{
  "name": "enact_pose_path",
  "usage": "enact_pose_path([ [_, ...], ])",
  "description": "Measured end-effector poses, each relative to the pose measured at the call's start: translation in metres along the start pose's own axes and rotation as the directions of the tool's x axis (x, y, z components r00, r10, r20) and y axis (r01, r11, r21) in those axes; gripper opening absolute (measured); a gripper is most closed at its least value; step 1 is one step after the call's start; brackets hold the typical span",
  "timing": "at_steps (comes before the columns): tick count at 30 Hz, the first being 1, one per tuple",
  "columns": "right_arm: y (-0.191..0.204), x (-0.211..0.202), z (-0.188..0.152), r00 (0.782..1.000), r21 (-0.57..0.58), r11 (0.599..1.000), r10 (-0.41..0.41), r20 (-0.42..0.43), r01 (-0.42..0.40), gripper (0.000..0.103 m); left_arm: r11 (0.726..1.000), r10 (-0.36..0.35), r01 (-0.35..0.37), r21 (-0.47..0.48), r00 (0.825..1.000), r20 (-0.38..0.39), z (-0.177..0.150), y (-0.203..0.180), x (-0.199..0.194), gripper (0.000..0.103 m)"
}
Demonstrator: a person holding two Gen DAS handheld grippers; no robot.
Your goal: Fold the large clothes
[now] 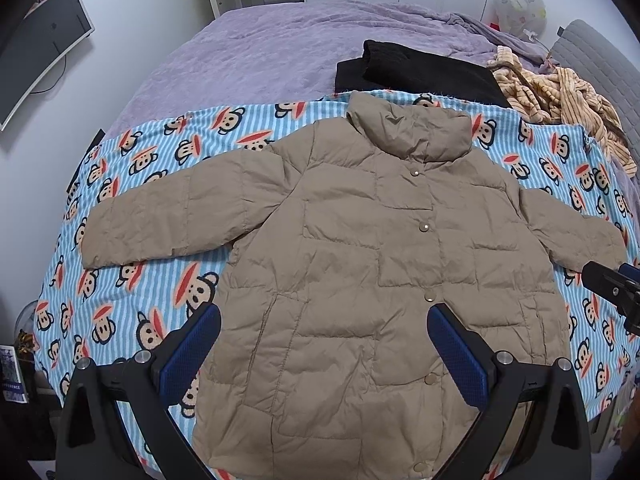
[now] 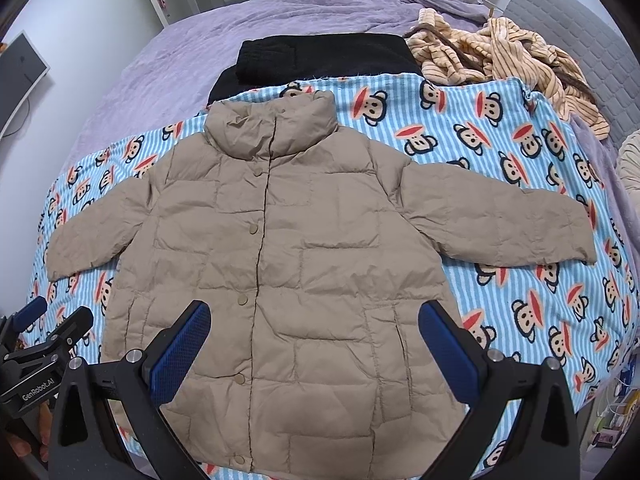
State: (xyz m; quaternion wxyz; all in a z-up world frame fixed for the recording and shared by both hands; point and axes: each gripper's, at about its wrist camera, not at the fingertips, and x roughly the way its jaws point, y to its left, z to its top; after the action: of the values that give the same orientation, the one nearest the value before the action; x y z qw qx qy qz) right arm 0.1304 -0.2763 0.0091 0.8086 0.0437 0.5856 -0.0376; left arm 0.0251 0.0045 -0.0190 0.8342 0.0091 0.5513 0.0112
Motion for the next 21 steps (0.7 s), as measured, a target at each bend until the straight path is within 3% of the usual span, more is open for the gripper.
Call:
enact_pose_path([
  [21,-0.0012,-0.0070,-0.0055,1.000,-0.003,1.000,-0.018,0.021,0.018,0.103,1.000,0.010,-0.010,-0.013,1.000,0.019,-0.0032,0.0028,-0.0066,0.103],
])
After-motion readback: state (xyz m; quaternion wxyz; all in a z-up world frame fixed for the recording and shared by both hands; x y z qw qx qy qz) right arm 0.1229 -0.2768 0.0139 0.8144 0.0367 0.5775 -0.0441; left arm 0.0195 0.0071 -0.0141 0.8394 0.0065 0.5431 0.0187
